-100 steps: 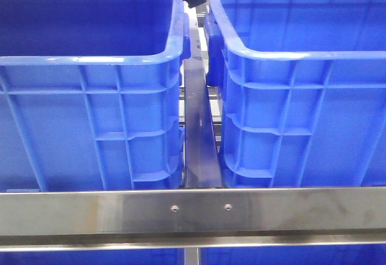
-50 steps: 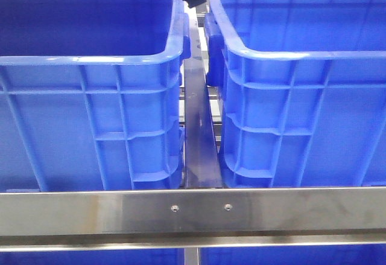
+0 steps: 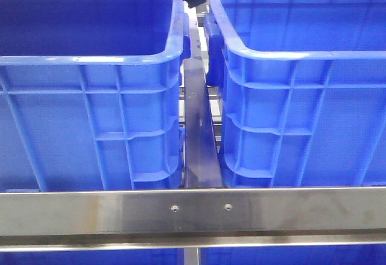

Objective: Pick red and yellow buttons and place in box

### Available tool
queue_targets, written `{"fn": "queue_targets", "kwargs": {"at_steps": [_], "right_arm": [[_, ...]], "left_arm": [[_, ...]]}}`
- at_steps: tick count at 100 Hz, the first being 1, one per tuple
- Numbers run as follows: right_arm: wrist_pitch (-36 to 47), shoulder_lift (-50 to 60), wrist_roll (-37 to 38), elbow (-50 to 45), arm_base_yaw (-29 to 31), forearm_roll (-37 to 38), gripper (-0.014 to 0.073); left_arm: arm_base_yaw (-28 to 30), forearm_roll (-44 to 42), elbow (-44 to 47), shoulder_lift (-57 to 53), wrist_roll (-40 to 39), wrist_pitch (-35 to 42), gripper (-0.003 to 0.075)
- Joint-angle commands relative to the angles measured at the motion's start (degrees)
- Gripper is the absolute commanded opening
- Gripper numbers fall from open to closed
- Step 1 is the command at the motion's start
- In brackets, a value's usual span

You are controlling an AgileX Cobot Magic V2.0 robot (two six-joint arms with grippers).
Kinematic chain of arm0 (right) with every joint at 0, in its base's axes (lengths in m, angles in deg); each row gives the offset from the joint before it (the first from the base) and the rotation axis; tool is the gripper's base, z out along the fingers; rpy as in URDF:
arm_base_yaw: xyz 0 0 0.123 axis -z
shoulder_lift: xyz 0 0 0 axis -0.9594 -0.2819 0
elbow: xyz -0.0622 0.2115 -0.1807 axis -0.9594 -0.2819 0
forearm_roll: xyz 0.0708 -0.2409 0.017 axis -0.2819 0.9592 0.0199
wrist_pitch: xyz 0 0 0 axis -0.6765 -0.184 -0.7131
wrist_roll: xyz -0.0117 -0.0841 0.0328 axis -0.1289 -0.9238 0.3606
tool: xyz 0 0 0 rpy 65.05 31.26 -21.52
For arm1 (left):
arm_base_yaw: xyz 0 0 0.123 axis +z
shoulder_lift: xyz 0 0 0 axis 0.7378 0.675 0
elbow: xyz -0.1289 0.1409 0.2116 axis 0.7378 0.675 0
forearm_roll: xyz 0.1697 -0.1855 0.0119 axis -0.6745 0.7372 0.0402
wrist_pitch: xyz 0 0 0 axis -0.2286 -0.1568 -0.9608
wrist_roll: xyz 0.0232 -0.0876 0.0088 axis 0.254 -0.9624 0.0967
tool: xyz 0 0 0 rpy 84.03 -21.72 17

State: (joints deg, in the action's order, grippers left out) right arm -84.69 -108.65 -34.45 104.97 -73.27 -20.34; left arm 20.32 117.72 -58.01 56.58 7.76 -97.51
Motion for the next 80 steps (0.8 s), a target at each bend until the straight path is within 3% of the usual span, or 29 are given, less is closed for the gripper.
{"fn": "queue_targets", "kwargs": {"at_steps": [1,21,80], "right_arm": [[-0.3,-1.7,-5.9,2.0,-0.7,-11.2,0.0619],[0.2,-7.2,-11.2,2.0,-5.1,-18.5,0.0619],[3.4,-15.2,-17.8,4.7,-11.4,-26.3,0.0608]], "left_arm": [[-0.3,4.2,-1.5,-2.8,-0.1,0.9,0.0095],[-0.3,4.2,-1.5,-2.8,-0.1,0.9,0.0095],[-0.3,4.2,-1.5,-2.8,-0.1,0.9,0.0095]]}}
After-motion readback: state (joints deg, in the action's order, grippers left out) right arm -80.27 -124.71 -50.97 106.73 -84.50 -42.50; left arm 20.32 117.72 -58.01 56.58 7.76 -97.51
